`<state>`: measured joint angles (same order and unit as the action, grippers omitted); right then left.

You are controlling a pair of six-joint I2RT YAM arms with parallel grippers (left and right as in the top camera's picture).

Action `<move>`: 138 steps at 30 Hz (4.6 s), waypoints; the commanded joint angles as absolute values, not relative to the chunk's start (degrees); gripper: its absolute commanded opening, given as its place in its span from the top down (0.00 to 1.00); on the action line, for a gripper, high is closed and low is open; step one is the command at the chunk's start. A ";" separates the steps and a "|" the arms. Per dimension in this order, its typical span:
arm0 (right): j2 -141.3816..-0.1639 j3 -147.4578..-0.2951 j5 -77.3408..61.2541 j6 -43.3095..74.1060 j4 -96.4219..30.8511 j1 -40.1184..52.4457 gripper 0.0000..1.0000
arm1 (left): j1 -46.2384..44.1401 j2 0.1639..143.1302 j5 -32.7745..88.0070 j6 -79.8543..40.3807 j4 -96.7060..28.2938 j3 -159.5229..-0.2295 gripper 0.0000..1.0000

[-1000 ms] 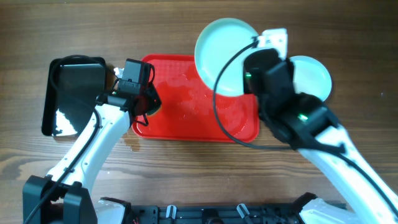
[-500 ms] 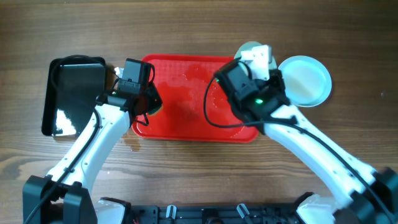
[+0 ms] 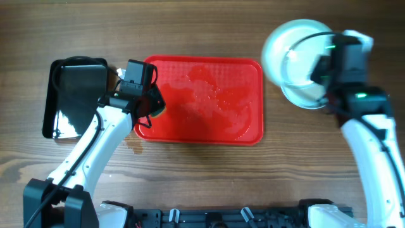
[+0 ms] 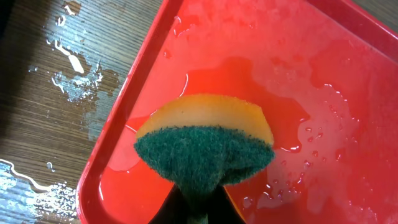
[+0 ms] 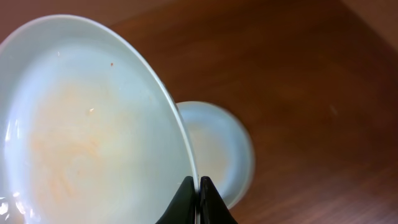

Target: Clean dirty plates on tray and stack at the side

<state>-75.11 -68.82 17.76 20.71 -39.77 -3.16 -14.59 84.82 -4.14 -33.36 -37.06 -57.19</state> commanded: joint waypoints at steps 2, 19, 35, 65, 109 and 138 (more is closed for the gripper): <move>-80.03 -66.78 1.15 23.09 -38.48 -15.94 0.96 | -14.39 85.19 -2.15 -33.50 -36.84 -56.77 0.96; -98.26 -66.70 -1.06 26.09 -33.47 -19.49 0.95 | -14.39 85.19 -2.17 -33.26 -36.80 -56.77 0.95; -96.05 -66.74 -38.57 22.28 -33.50 -16.93 0.00 | -14.37 85.19 -5.41 -33.28 -35.57 -56.77 0.95; -96.16 -66.72 -23.44 28.64 -36.07 26.96 0.00 | 14.33 94.32 -19.33 -33.32 -20.29 -56.77 0.45; -47.86 -66.72 5.21 37.69 -67.61 50.89 0.00 | 12.58 52.97 16.25 -33.50 -48.97 -56.77 0.00; -41.08 -49.95 -2.24 23.90 -46.48 33.52 0.00 | 12.58 59.29 16.25 -33.50 -48.95 -56.77 0.00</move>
<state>-47.07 -58.02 5.15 30.76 -52.07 40.73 12.73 58.96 15.16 -33.56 -48.97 -56.82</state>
